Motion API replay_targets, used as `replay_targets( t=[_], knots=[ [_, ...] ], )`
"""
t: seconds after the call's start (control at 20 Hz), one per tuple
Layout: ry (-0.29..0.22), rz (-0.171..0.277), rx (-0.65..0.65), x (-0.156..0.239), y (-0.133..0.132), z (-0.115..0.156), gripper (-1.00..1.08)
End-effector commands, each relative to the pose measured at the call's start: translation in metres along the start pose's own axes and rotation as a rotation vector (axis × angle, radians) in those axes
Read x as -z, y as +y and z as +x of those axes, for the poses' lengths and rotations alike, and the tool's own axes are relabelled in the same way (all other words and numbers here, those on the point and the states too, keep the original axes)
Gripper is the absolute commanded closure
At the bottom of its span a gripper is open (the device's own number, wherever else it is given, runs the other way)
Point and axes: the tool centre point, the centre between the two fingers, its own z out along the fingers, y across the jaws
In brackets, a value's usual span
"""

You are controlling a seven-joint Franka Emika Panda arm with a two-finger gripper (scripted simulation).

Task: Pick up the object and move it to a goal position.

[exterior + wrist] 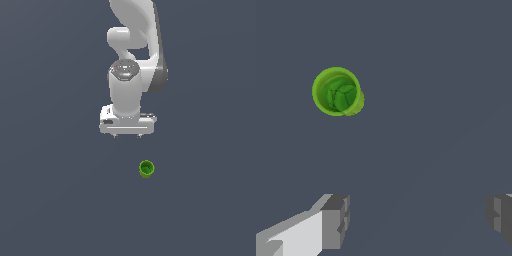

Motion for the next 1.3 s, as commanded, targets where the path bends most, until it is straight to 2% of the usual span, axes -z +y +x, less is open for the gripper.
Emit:
replay_targets(
  t=[0.0,0.45,0.75,1.25],
  knots=[
    [0.000,0.000,0.000,0.000,0.000,0.000,-0.92],
    [-0.011,-0.029,-0.002,-0.005,0.004,-0.001,-0.92],
    [-0.010,-0.027,-0.012,-0.005,0.003,0.000,-0.92],
    [-0.007,-0.023,-0.127,-0.011,-0.003,0.009,-0.92]
  ],
)
